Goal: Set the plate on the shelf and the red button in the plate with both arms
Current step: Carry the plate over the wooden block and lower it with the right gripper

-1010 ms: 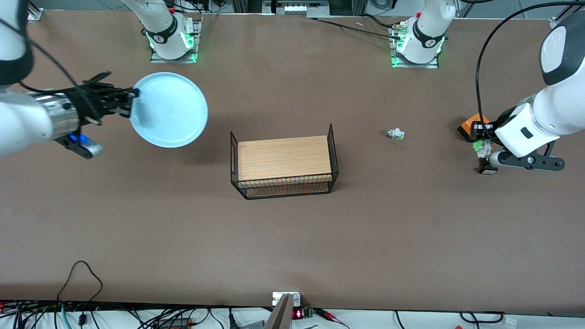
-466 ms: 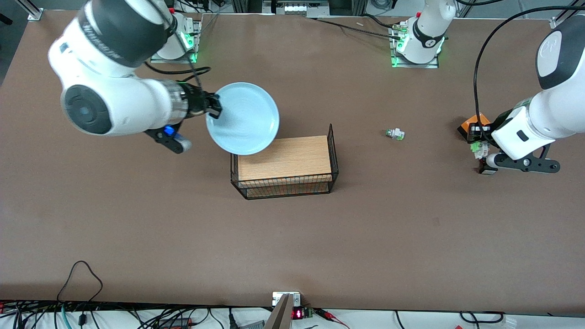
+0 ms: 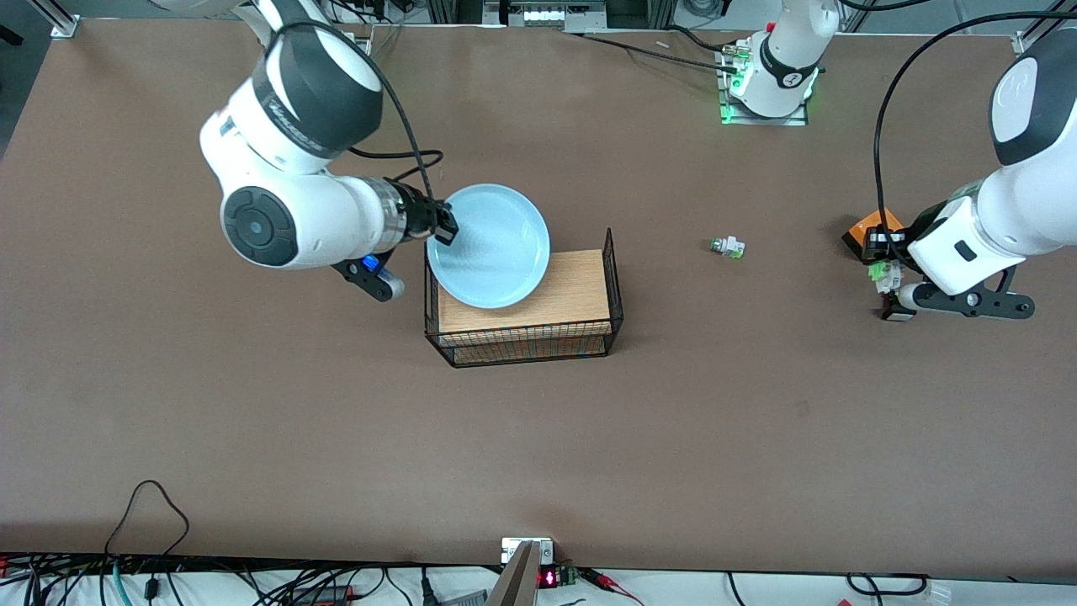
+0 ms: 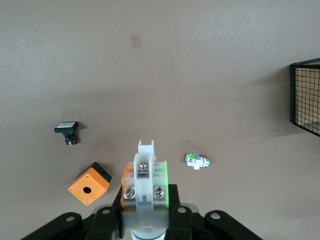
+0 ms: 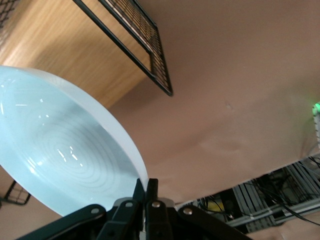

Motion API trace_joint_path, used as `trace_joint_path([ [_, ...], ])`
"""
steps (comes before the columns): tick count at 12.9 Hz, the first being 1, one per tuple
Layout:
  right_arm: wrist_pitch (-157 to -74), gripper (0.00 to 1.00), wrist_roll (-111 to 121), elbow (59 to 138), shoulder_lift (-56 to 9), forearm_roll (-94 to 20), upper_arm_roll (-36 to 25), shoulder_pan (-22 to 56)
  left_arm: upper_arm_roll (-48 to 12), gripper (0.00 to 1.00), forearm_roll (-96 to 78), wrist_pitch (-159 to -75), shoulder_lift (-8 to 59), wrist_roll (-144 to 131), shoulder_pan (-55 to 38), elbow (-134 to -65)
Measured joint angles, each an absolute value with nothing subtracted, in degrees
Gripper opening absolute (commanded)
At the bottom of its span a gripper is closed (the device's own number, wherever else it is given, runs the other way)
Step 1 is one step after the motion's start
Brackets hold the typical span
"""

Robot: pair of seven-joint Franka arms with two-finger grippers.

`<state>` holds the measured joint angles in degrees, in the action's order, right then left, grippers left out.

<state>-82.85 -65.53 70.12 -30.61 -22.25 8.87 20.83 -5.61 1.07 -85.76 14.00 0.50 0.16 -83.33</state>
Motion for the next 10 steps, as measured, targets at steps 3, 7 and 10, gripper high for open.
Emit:
trace_joint_path([
  [3, -89.17, 0.0, -65.52, 73.17, -30.88, -21.93, 8.85, 22.52, -5.49, 0.0, 1.07, -85.76, 14.08, 0.5, 0.28, -83.33],
  [7, -95.47, 0.0, -65.51, 76.04, -31.47, -20.23, 8.83, 24.13, -5.47, 0.0, 1.07, -85.76, 14.14, 0.51, 0.45, -83.33],
  [10, -100.87, 0.0, -65.49, 79.57, -31.94, -17.84, 8.83, 25.85, -5.47, 0.0, 1.0, -85.76, 14.18, 0.56, 0.62, -83.33],
])
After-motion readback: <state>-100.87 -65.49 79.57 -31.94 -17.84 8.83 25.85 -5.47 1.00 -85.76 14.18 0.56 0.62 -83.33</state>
